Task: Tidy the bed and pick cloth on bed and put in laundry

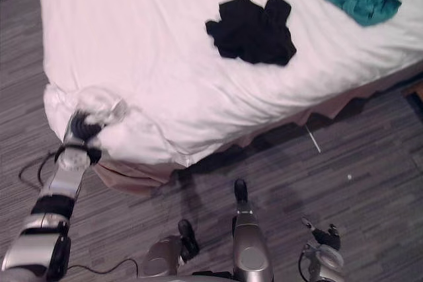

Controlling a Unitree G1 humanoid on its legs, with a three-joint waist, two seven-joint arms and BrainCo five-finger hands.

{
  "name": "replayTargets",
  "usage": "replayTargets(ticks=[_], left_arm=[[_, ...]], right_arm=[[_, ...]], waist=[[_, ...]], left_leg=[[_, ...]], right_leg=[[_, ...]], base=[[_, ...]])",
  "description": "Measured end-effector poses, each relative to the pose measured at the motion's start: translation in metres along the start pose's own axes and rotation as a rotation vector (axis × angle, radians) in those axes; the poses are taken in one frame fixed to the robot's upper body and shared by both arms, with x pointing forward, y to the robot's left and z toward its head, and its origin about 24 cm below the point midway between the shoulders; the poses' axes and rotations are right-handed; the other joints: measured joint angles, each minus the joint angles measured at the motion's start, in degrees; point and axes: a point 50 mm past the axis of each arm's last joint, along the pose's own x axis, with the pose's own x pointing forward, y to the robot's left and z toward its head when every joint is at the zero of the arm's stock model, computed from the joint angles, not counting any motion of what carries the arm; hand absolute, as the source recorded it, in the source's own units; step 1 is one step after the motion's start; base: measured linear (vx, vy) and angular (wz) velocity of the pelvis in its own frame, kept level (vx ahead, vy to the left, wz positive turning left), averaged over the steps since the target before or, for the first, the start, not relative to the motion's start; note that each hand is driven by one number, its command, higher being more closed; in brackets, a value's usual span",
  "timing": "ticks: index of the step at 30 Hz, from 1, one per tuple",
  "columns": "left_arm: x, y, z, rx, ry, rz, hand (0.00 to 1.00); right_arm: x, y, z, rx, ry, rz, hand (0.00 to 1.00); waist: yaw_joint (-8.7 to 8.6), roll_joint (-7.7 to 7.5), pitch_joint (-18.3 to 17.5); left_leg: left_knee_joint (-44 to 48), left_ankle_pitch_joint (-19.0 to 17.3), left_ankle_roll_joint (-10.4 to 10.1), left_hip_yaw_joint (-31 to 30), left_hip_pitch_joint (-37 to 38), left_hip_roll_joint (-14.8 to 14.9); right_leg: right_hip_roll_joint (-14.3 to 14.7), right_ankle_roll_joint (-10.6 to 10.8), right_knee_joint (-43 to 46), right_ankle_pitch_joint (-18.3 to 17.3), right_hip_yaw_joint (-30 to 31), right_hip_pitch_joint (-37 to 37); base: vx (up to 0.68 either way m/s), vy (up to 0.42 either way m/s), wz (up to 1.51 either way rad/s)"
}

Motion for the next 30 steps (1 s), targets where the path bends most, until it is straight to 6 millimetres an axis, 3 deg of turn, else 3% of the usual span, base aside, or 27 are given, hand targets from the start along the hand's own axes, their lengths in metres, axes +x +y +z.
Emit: replayTargets(ticks=[1, 3, 4, 5, 6, 8, 10, 11, 13, 15, 16, 17, 19, 21, 23, 24, 27, 30], left_arm=[[-0.009, 0.000, -0.015, -0.017, 0.051, 0.007, 0.00], [-0.044, 0.003, -0.069, -0.063, 0.250, 0.042, 0.00], [-0.054, 0.006, -0.083, -0.071, 0.306, 0.054, 0.00], [-0.076, 0.011, -0.112, -0.079, 0.422, 0.079, 0.00], [-0.085, 0.013, -0.123, -0.080, 0.471, 0.090, 0.00], [-0.127, 0.023, -0.168, -0.090, 0.697, 0.158, 0.00], [-0.149, 0.028, -0.188, -0.107, 0.810, 0.195, 0.00], [-0.169, 0.028, -0.201, -0.131, 0.897, 0.225, 0.00], [-0.185, 0.021, -0.209, -0.163, 0.963, 0.224, 0.00], [-0.203, 0.002, -0.212, -0.217, 1.023, 0.194, 0.00], [-0.206, -0.003, -0.212, -0.224, 1.033, 0.179, 0.00], [-0.211, -0.018, -0.210, -0.230, 1.047, 0.127, 0.00], [-0.212, -0.035, -0.204, -0.247, 1.035, 0.064, 0.00], [-0.206, -0.054, -0.195, -0.269, 1.007, -0.007, 0.00], [-0.189, -0.073, -0.179, -0.316, 0.953, -0.057, 0.00], [-0.184, -0.077, -0.175, -0.327, 0.933, -0.067, 0.00], [-0.153, -0.092, -0.148, -0.364, 0.808, -0.112, 0.00], [-0.139, -0.102, -0.132, -0.354, 0.735, -0.155, 0.00]], right_arm=[[0.001, -0.008, 0.003, 0.014, -0.013, -0.027, 0.00], [0.001, -0.027, 0.027, 0.058, -0.100, -0.097, 0.00], [0.001, -0.029, 0.036, 0.068, -0.136, -0.108, 0.00], [-0.001, -0.033, 0.054, 0.069, -0.209, -0.129, 0.00], [-0.002, -0.034, 0.061, 0.061, -0.239, -0.135, 0.00], [-0.006, -0.038, 0.092, 0.032, -0.362, -0.159, 0.00], [-0.010, -0.035, 0.112, 0.023, -0.438, -0.158, 0.00], [-0.016, -0.029, 0.132, -0.002, -0.526, -0.149, 1.00], [-0.025, -0.017, 0.154, -0.048, -0.626, -0.106, 1.00], [-0.045, 0.012, 0.186, -0.104, -0.796, 0.024, 1.00], [-0.051, 0.022, 0.192, -0.110, -0.834, 0.063, 1.00], [-0.068, 0.048, 0.207, -0.128, -0.929, 0.173, 1.00], [-0.093, 0.082, 0.222, -0.165, -1.047, 0.321, 1.00], [-0.130, 0.127, 0.241, -0.185, -1.185, 0.524, 1.00], [-0.176, 0.166, 0.264, -0.169, -1.325, 0.733, 1.00], [-0.186, 0.172, 0.270, -0.166, -1.353, 0.770, 1.00], [-0.252, 0.196, 0.310, -0.126, -1.546, 0.958, 1.00], [-0.291, 0.207, 0.332, -0.107, -1.642, 1.037, 1.00]], waist=[[0.78, 0.20, -0.96], [2.10, 0.79, -3.96], [2.09, 0.88, -4.63], [2.20, 0.85, -5.92], [2.42, 0.83, -6.54], [3.87, 0.54, -8.25], [4.43, 0.35, -8.48], [4.92, 0.01, -8.69], [5.15, -0.32, -8.76], [5.20, -0.83, -8.89], [5.21, -0.98, -8.94], [5.26, -1.49, -8.94], [5.22, -2.42, -8.68], [5.56, -3.98, -7.62], [6.42, -4.37, -4.44], [6.77, -4.28, -3.52], [8.56, -3.48, 2.42], [9.48, -3.07, 6.21]], left_leg=[[-0.64, 0.04, -0.01, 0.01, 0.95, -0.01], [-2.19, 0.23, 0.02, -0.59, 2.76, -0.29], [-2.45, 0.26, 0.04, -0.98, 3.03, -0.38], [-3.38, 0.50, 0.04, -1.24, 3.85, -0.72], [-3.68, 0.57, 0.04, -1.25, 4.03, -0.77], [-4.42, 0.75, 0.10, -1.59, 5.18, -1.00], [-4.98, 0.77, 0.07, -1.81, 5.79, -1.03], [-5.27, 1.06, 0.14, -2.07, 5.74, -1.27], [-6.01, 1.66, 0.28, -2.41, 5.74, -1.72], [-6.12, 1.82, 0.32, -3.20, 5.34, -2.03], [-6.01, 1.82, 0.32, -3.26, 5.18, -2.03], [-5.84, 1.88, 0.25, -3.58, 4.55, -2.07], [-5.44, 2.29, 0.37, -4.43, 2.88, -2.22], [-3.68, 2.41, 0.30, -4.73, -0.51, -2.12], [-0.12, 2.33, 0.34, -6.39, -4.50, -1.76], [0.65, 2.33, 0.34, -6.80, -5.32, -1.65], [5.10, 2.35, 0.32, -9.67, -11.70, -1.16], [8.06, 2.36, 0.31, -11.91, -17.21, -0.86]], right_leg=[[0.11, 0.00, -0.65, 0.00, -0.12, 1.05], [-0.07, 0.07, -2.38, 0.05, -0.99, 3.47], [-0.18, 0.08, -2.71, 0.04, -1.35, 3.94], [-0.34, 0.21, -3.53, 0.13, -1.56, 4.92], [-0.39, 0.32, -3.81, 0.21, -1.61, 5.13], [-0.63, 0.63, -5.49, 0.66, -2.29, 6.99], [-0.69, 0.61, -5.77, 0.78, -2.63, 7.77], [-0.92, 0.61, -5.78, 0.78, -2.88, 7.73], [-1.27, 0.68, -5.79, 0.83, -3.10, 7.58], [-1.73, 0.77, -5.81, 0.92, -3.71, 7.55], [-1.76, 0.76, -5.81, 0.98, -3.77, 7.47], [-1.89, 0.67, -5.81, 1.11, -3.99, 7.14], [-2.15, 0.49, -5.78, 1.46, -4.44, 5.96], [-2.25, 0.18, -5.76, 2.32, -4.57, 3.54], [-2.35, -0.04, -5.43, 2.94, -5.69, 1.74], [-2.35, -0.05, -4.91, 2.94, -5.97, 1.20], [-2.38, -0.25, -2.12, 3.07, -8.05, -3.35], [-2.45, -0.57, -0.71, 3.25, -9.61, -6.90]], base=[[0.10, 0.023, 0.12], [0.05, 0.033, 0.15], [0.03, 0.041, 0.21], [0.02, 0.034, 0.14], [0.02, 0.034, 0.12], [0.01, 0.024, 0.11], [-0.03, 0.012, 0.10], [-0.05, 0.004, 0.09], [-0.05, 0.000, 0.12], [-0.06, 0.002, 0.16], [-0.06, -0.003, 0.10], [-0.06, -0.009, 0.08], [-0.06, -0.021, 0.14], [-0.10, -0.043, 0.12], [-0.11, -0.047, 0.25], [-0.15, -0.042, 0.41], [-0.16, -0.041, 0.38], [-0.13, -0.019, 0.33]])
